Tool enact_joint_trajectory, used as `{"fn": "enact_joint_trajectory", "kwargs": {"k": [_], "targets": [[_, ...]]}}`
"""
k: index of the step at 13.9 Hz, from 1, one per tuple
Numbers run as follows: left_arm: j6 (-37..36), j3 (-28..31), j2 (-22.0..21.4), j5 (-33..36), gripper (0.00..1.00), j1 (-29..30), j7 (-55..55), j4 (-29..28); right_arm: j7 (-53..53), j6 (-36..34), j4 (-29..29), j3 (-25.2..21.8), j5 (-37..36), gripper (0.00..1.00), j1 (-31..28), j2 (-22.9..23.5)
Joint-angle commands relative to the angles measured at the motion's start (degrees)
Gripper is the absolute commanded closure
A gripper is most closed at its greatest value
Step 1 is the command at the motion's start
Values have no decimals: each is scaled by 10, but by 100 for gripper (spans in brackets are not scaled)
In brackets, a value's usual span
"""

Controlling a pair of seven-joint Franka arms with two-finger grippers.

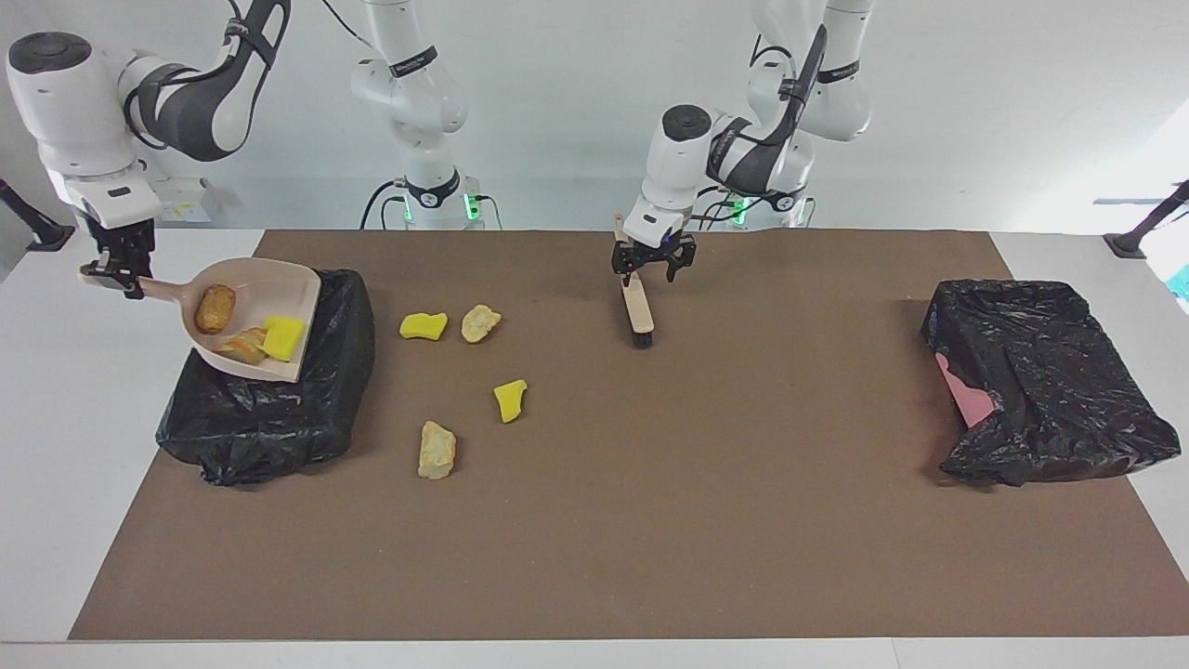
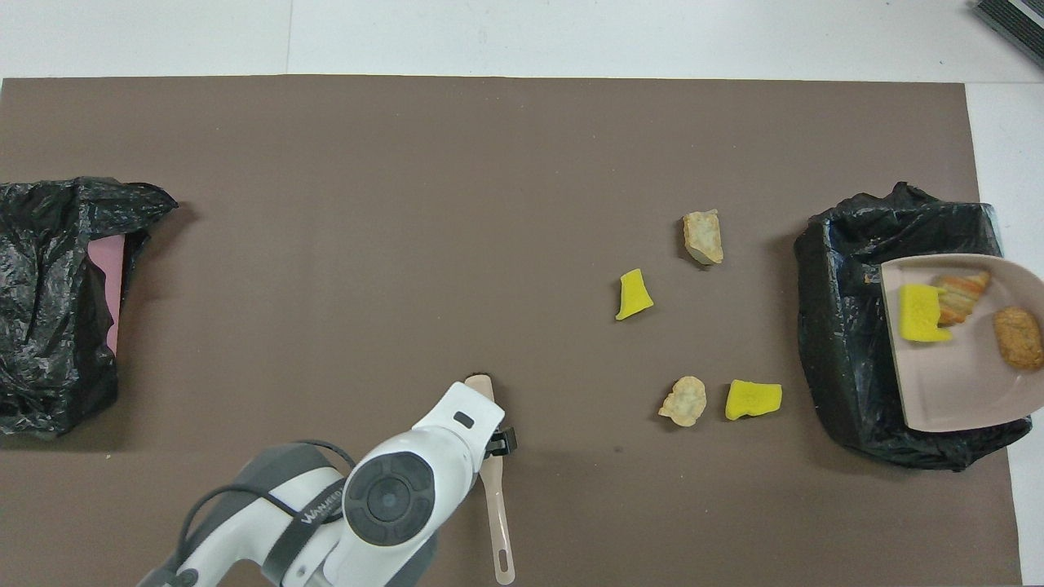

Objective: Sweep and dump trash in bin
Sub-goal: 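Tip the dustpan into the bag while the left gripper sets down the brush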

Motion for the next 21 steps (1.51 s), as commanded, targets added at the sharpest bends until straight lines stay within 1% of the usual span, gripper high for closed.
{"fn": "enact_joint_trajectory", "kwargs": {"k": [1, 3, 5, 8, 12, 13, 15, 18, 20, 21], "targets": [[-20, -4, -1, 8, 0, 60, 64, 31, -12, 41, -51, 5, -46, 100, -7, -38], [-28, -4, -1, 9, 0, 106, 118, 50, -9, 55, -58, 6, -82, 100, -1, -39], [-56, -4, -1, 9, 0, 162, 189, 79, 7, 61, -59, 6, -114, 100, 0, -40], [-125, -2, 10, 9, 0, 228, 292, 145, 23, 73, -59, 7, -173, 100, 3, -43], [-223, -1, 38, 9, 0, 297, 395, 248, 32, 83, -57, 13, -219, 100, 17, -47], [-249, -1, 42, 9, 0, 311, 419, 270, 41, 82, -56, 13, -236, 100, 35, -49], [-299, 0, 44, 10, 0, 337, 462, 309, 64, 78, -56, 13, -293, 100, 52, -56], [-355, 1, 44, 26, 0, 381, 521, 346, 94, 47, -54, 14, -365, 100, 86, -60], [-375, 1, 47, 56, 0, 384, 527, 363, 95, 28, -50, 14, -398, 100, 97, -68], [-380, 1, 47, 57, 0, 384, 527, 370, 95, 22, -50, 13, -410, 100, 102, -74]]}}
